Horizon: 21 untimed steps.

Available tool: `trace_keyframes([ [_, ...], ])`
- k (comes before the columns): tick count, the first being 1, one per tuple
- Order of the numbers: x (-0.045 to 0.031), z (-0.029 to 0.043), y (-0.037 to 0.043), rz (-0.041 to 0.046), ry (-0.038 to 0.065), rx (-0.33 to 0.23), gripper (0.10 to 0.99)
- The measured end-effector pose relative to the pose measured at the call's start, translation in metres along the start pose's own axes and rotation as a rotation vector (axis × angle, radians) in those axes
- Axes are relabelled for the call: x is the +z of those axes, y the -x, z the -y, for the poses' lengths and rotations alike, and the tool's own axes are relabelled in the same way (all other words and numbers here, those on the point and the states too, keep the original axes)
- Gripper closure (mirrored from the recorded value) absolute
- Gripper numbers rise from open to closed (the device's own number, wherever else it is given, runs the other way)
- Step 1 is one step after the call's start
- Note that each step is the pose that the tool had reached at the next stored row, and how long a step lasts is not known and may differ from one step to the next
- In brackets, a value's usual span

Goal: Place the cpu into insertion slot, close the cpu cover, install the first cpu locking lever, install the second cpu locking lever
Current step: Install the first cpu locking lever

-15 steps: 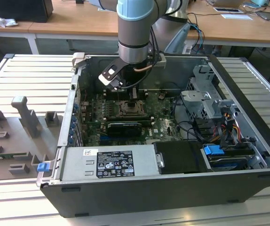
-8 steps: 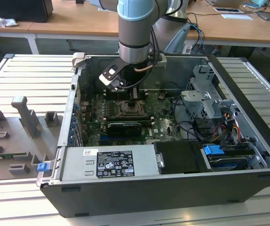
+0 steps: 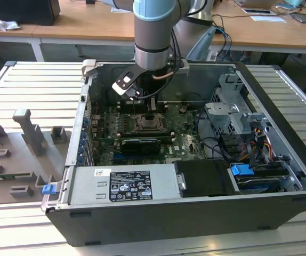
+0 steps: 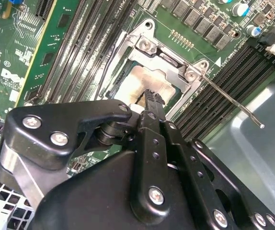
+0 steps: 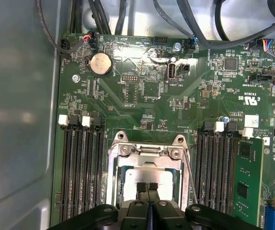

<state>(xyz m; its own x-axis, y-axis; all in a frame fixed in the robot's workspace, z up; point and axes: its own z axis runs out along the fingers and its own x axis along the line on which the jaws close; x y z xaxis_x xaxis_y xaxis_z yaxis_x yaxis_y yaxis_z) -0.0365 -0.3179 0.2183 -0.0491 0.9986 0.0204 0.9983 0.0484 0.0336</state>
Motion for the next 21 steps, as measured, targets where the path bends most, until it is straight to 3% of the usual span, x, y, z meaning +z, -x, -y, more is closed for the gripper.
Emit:
trace_keyframes([
  [9,-0.0048,-0.0002,-0.0001,0.0000,0.000,0.000,0.980],
  [21,-0.0170,-0.0006,-0.0004,0.0000,0.000,0.000,0.980],
])
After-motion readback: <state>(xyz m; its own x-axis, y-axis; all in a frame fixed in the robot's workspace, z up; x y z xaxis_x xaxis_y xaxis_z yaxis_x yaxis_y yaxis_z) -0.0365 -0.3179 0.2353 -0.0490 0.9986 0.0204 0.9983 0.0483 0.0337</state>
